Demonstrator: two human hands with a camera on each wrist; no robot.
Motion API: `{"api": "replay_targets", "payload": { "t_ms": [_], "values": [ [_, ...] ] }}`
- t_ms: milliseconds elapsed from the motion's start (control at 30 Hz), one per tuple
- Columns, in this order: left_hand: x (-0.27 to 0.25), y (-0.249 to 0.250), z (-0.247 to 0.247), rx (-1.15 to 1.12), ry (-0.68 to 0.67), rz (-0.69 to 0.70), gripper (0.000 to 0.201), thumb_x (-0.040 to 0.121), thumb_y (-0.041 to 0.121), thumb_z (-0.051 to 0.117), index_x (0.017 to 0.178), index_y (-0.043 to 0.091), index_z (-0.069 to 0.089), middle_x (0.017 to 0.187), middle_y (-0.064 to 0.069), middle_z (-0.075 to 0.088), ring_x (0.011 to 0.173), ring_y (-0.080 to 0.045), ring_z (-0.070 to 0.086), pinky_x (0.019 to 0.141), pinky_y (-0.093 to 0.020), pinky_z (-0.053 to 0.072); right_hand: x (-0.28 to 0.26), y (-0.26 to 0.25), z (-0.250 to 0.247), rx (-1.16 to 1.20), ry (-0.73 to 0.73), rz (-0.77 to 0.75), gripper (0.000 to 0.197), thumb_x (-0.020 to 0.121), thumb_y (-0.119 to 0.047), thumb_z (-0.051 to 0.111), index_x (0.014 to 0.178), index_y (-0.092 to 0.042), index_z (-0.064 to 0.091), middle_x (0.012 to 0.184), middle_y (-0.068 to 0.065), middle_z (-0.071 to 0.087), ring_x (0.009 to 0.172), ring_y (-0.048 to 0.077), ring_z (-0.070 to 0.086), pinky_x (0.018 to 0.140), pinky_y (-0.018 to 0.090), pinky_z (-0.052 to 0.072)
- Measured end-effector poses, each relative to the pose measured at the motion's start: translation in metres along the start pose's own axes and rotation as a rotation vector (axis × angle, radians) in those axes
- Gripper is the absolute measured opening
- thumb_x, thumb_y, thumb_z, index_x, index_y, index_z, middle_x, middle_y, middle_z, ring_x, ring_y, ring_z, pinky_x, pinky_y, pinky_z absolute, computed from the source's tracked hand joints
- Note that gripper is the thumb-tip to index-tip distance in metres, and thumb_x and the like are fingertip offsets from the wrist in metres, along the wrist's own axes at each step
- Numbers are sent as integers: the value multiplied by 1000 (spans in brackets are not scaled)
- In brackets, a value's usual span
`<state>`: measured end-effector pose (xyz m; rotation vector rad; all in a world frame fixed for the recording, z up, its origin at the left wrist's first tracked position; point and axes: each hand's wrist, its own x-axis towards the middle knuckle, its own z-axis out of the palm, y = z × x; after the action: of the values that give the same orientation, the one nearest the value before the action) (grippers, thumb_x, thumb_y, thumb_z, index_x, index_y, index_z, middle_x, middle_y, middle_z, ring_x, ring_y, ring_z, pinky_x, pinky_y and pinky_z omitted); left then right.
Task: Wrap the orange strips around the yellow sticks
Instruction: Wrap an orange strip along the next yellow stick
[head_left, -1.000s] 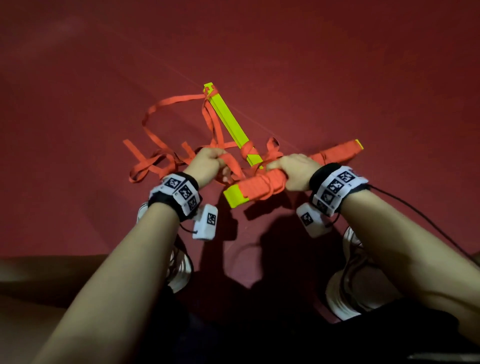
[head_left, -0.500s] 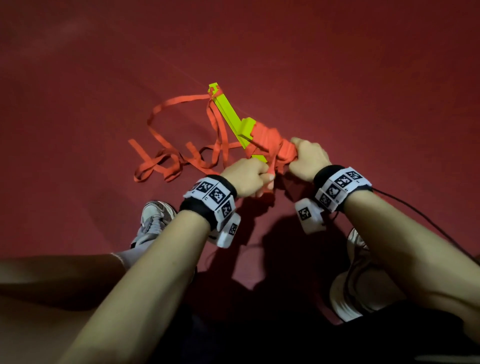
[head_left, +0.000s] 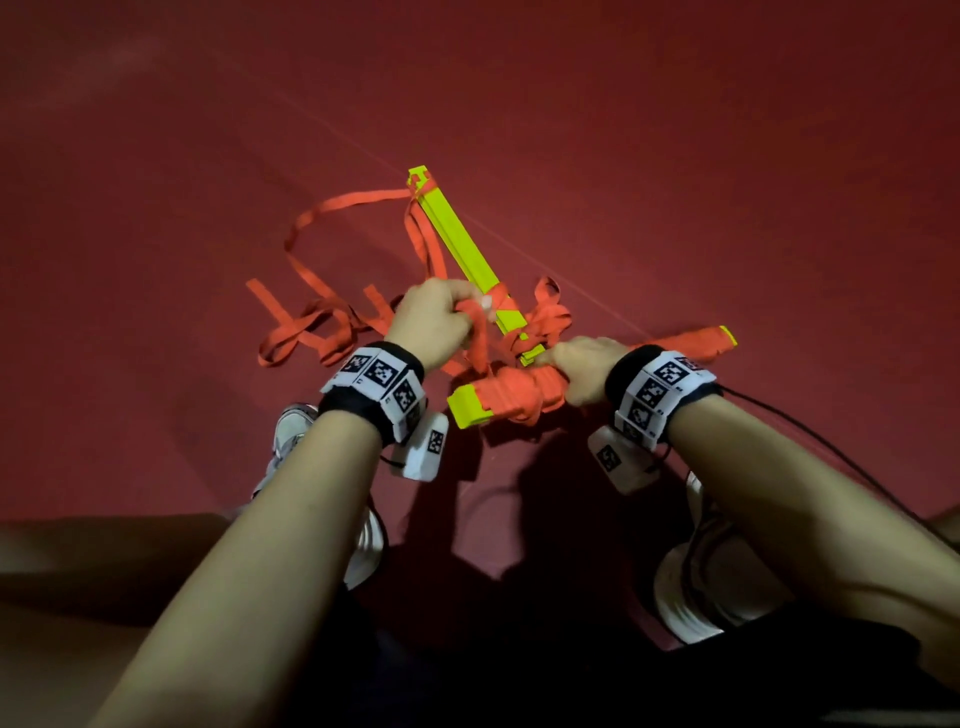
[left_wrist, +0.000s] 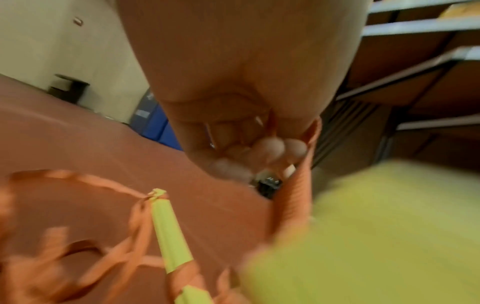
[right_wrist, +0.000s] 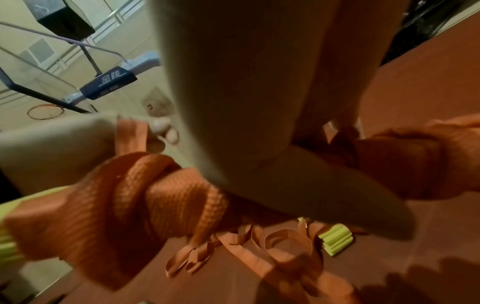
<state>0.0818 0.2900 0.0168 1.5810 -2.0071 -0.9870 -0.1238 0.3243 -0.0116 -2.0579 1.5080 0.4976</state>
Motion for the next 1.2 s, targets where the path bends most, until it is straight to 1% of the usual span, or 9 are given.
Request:
{"api": "replay_targets", "payload": {
  "t_ms": [67,167,300,500,633,767,933,1000,1200],
  "values": [
    [-3,15,5,55,-76,79,27,104,26,53,91,17,75,57,2,66,53,-5,61,64,-26,47,5,-2,5,11,39,48,55,81,-12,61,133,-27,57,117,7,68,118,30,61,94,41,47],
    [-12,29,24,488,-164,226,30,104,38,42,105,24,69,102,-10,73,96,-33,68,82,-42,51,10,-4,7,62,160,135,37,88,-24,54,126,-25,56,118,8,67,120,31,59,102,47,40],
    [-22,30,55,684,36,360,32,107,34,37,112,19,64,111,-7,68,100,-39,65,73,-43,48,13,9,2,187,301,297,45,88,-35,55,130,-22,49,120,15,64,118,36,59,105,51,35],
    [-12,0,61,51,142,17,23,87,46,66,96,30,80,90,4,78,87,-23,73,81,-40,57,6,24,-8,283,400,347,44,84,-29,60,126,-24,50,109,13,66,112,35,61,103,54,36],
    [-4,10,69,-659,98,-391,16,93,-2,66,86,11,62,83,-11,70,65,-20,71,68,-36,62,8,19,-6,256,371,344,53,82,-24,59,133,-22,44,112,15,65,111,36,61,105,57,32],
    [6,30,69,-1094,60,-441,34,92,-23,41,75,6,45,66,-11,55,82,-31,72,80,-35,61,10,19,-6,247,378,353,53,84,-26,60,134,-19,42,111,12,65,112,33,61,106,57,33],
    [28,27,77,-1084,-54,-510,10,98,23,58,93,15,62,82,1,65,75,-18,74,61,-25,57,17,34,-9,259,362,408,54,85,-23,59,134,-16,39,117,14,65,116,34,60,108,59,31],
    [40,23,88,-946,-74,-501,24,100,39,59,107,17,65,85,4,69,72,-13,70,56,-25,56,20,42,-9,263,306,424,58,84,-19,57,138,-15,37,121,16,62,118,36,58,110,59,29],
    [80,-2,130,-628,-63,-479,36,101,49,56,92,15,63,66,3,51,56,-13,49,47,-21,42,32,74,5,288,279,472,58,82,-31,72,132,-18,47,127,14,39,124,38,43,104,54,39]
  ]
}}
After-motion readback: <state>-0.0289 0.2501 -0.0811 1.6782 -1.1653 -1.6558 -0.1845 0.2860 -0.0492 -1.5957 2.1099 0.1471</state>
